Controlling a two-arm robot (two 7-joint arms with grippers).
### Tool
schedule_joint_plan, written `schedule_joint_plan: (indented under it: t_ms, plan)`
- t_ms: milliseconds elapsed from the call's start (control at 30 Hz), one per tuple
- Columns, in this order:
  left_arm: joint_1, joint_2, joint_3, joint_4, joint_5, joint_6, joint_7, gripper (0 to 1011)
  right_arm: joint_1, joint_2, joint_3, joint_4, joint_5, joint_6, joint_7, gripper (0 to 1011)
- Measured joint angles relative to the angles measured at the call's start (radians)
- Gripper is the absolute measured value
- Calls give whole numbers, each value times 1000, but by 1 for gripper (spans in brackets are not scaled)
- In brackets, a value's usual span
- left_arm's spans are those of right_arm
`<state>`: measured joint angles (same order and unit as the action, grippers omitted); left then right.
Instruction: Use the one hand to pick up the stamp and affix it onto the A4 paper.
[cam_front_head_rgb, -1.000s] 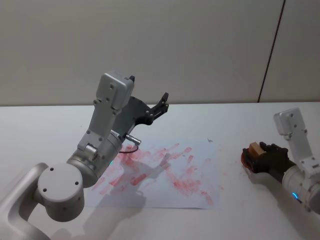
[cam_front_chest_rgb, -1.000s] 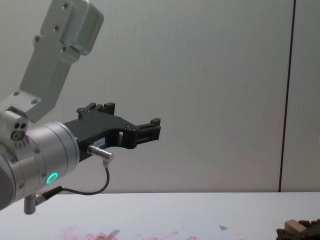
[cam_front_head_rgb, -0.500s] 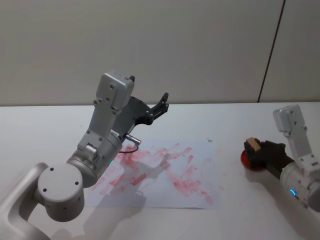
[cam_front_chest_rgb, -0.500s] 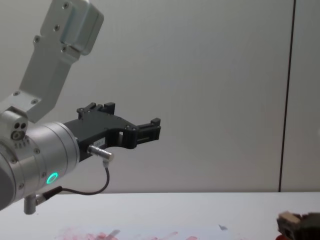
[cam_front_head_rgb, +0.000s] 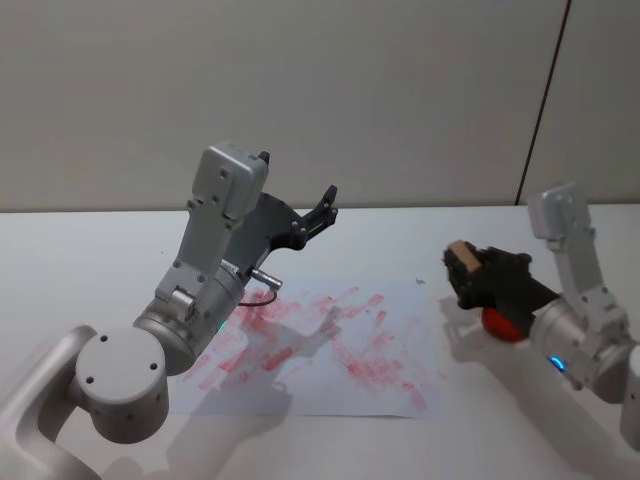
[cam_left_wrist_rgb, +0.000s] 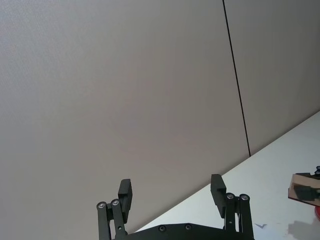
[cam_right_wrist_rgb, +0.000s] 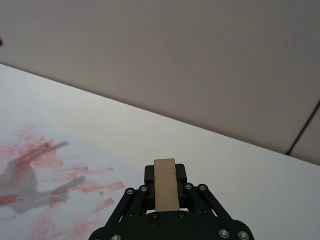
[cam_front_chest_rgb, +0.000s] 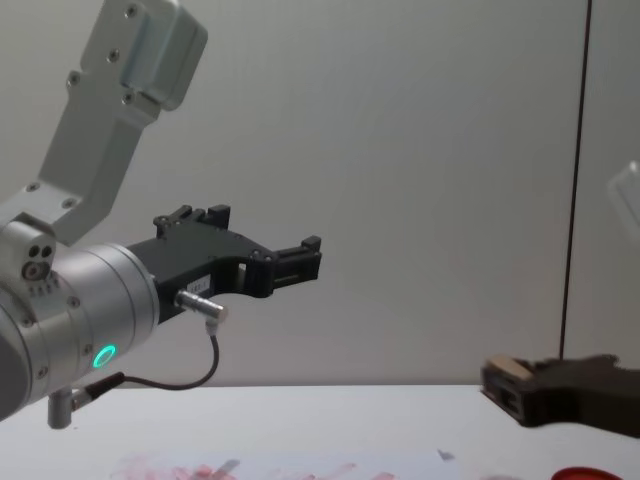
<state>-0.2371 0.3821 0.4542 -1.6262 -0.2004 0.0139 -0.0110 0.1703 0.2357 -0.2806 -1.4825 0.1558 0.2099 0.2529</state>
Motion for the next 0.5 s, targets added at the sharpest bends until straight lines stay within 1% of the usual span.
schedule_joint_plan:
  t_ms: [133,233,367,400,433,500]
  plan:
    - [0,0,0,0,0,0,0,1001,11,-15,-15,-8,4,-5,50,219]
    - [0,0,0,0,0,0,0,1001,16,-21,-23,-8,3,0,76,220]
    - [0,0,0,0,0,0,0,1001,27,-33,-41,-3,-12,23,129,219]
    - [0,0,0,0,0,0,0,1002,27,-33,-41,-3,-12,23,129,219]
    - [0,0,0,0,0,0,0,1001,31,-37,-47,3,-22,33,151,219]
    - [0,0,0,0,0,0,0,1001,35,-40,-53,9,-31,41,165,219]
